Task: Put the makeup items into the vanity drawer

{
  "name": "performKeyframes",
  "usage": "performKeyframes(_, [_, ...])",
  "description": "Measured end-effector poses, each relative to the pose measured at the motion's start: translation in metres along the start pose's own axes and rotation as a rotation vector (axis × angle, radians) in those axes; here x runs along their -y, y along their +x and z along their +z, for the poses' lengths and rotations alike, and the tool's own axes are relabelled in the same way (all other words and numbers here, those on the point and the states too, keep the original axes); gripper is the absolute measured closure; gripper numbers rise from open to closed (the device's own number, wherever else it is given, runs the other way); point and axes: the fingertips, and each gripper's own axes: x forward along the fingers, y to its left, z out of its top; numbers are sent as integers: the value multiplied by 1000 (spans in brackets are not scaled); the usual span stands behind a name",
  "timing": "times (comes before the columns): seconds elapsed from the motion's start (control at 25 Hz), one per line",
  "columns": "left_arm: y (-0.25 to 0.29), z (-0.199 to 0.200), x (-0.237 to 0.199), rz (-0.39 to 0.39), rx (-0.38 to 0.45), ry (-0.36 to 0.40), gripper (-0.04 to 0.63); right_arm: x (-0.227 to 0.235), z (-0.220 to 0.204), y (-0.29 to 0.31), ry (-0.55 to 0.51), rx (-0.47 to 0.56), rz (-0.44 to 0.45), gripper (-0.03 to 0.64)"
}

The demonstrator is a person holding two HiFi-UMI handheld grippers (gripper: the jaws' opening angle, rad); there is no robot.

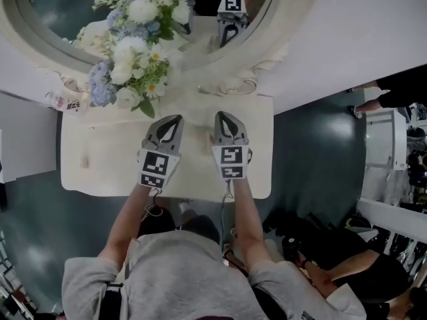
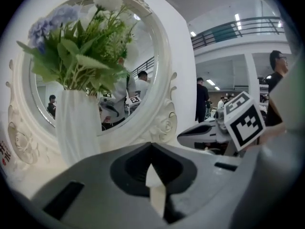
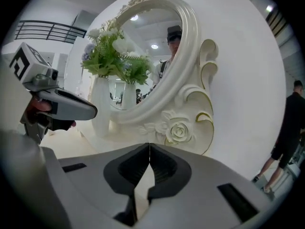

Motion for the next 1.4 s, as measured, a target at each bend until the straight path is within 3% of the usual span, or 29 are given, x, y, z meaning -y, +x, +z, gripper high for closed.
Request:
performKeyframes(0.36, [32, -21, -15, -43, -42, -25, 594, 7, -9, 61, -104, -70, -2, 596])
performKeyframes(0.48, [35, -28, -17, -49, -59, -36, 594, 0, -15, 75, -107, -105, 56, 464])
performKeyframes(0.88, [40, -41, -26, -53, -83, -60, 594, -16, -31, 100, -183, -203, 153, 391])
performKeyframes(1.2, [42, -44, -34, -58, -87, -76, 594, -22, -35, 109, -226, -274, 164, 380])
performKeyframes(1.4, [42, -48, -37, -58, -90, -91, 594, -25, -40, 112, -143, -344, 212, 398])
